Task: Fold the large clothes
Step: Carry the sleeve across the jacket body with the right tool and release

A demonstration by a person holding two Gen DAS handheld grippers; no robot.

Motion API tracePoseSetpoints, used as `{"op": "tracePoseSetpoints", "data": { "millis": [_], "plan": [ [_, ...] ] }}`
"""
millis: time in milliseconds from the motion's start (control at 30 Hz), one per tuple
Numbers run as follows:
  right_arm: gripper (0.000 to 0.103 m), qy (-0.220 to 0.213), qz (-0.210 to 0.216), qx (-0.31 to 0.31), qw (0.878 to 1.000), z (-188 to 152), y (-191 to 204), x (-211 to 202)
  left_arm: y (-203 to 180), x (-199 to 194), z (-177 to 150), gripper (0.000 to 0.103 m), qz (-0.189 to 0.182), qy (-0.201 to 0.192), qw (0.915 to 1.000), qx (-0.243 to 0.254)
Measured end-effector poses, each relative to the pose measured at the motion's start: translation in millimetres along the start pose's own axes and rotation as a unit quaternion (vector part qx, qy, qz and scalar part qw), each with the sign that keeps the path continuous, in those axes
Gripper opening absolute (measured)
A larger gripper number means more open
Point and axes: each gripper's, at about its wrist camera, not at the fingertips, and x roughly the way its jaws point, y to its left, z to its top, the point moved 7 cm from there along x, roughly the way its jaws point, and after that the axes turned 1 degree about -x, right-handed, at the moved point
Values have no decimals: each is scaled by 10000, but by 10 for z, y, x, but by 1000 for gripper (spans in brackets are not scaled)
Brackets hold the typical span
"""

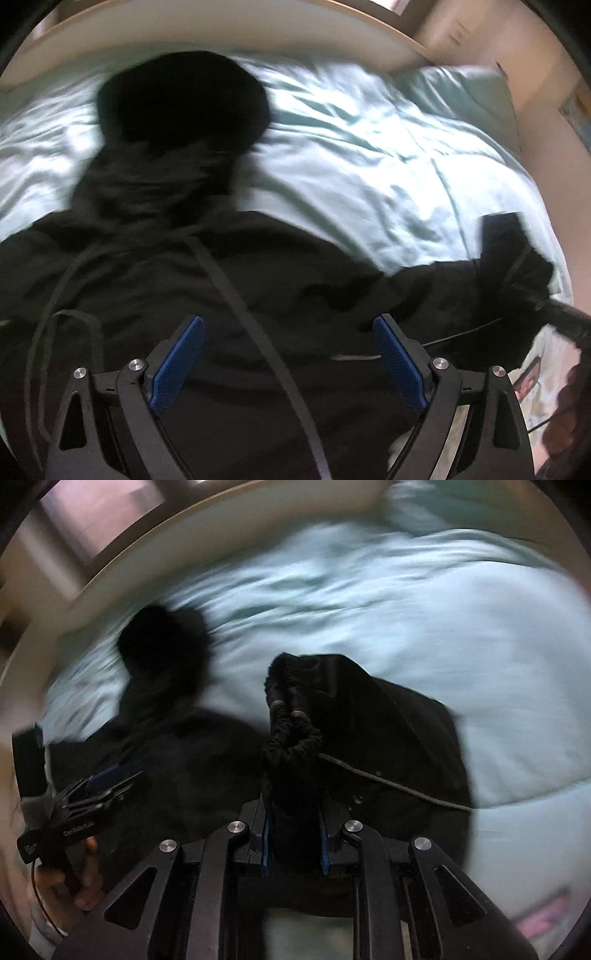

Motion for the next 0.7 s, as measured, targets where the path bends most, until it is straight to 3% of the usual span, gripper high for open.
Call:
{"op": "tracePoseSetpoints", "data": {
  "millis": [200,300,467,533,600,700],
  "plan": [
    [21,752,1055,-716,9890,-168,1344,751,799,-295,-193,93,339,-115,9985,-417],
    [23,1131,1015,-983,9835,-255,1727,1281,1177,-301,-295,93,496,-82,9962,-705],
    [31,1582,602,-1040,9801,-422,1792,1982,1606,-156,-460,93,514,45,9924,-1114],
    [47,1758,676,-958,9774,-494,1755,2166,1635,-110,-502,93,424,106,9926,-1130],
    [57,1756,990,-941,9750,-492,1795,2107,1611,-22,-518,93,171,184,9939,-1076],
    [57,1547,1214,-906,9763,-404,1792,1785,1442,116,-486,93,-395,344,9942,-936]
  ]
}}
